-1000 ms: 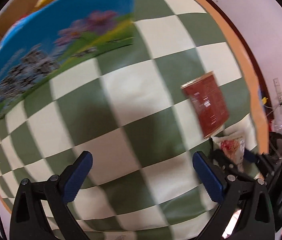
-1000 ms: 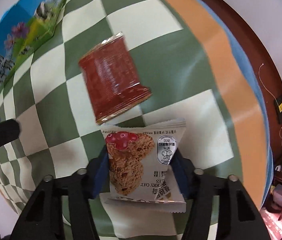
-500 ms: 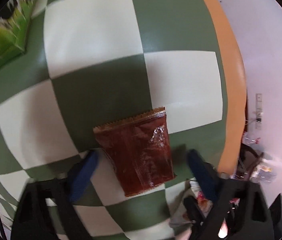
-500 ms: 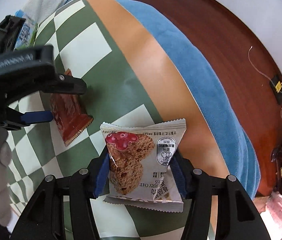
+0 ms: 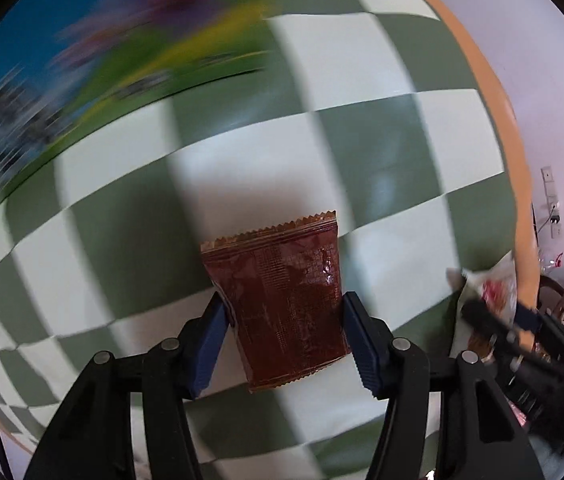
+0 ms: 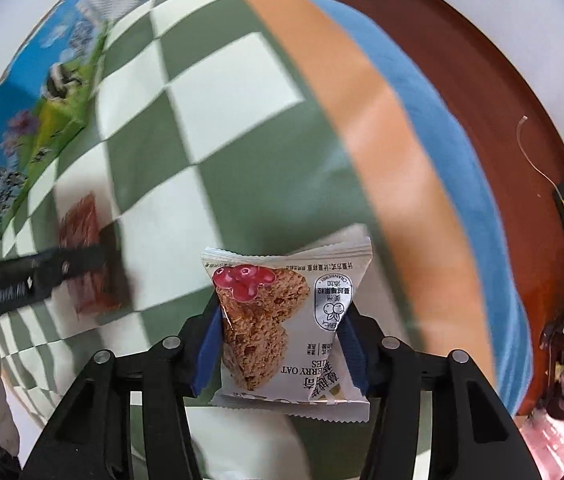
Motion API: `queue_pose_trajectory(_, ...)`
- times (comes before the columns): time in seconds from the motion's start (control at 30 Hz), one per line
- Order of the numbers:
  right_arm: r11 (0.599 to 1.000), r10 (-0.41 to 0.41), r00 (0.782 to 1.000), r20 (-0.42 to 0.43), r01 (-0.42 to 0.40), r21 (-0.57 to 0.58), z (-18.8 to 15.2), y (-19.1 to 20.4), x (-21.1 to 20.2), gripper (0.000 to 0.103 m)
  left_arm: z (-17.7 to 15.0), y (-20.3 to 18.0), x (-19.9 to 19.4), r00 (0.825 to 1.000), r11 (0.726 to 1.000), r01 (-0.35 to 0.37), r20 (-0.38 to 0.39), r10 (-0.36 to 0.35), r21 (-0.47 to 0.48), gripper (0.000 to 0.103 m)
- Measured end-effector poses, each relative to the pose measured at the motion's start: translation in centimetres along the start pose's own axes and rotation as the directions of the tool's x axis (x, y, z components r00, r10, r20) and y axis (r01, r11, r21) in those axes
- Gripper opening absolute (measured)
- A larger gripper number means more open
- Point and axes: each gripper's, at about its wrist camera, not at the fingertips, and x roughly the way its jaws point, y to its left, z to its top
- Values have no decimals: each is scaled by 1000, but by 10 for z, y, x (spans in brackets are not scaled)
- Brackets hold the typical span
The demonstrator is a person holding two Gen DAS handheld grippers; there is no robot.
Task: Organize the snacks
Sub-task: 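Carry both packets over the box and open both tools to drop them in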
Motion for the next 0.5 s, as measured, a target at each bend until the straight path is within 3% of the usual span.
queue_pose_trajectory(0.23,987,106,992,-65,-114,-118,-2,80,7,54,-44,75,-16,999,993,-41,6,42,-109,55)
queue_pose_trajectory(0.3,981,101,990,-93,-115,-157,-7,102,15,54,-52,88,-11,999,989,-51,-6,51,-137,55)
queue_pose_trajectory(0.43,977,57,984,-168,-90,-195,-13,125,41,57,-62,108,15,997,976,-9,-73,-7,-217,57)
queue_pose_trajectory(0.5,976,47,984,-173,-82,-202,-19,131,43,64,-63,111,23,997,972,6,-78,-25,-234,61)
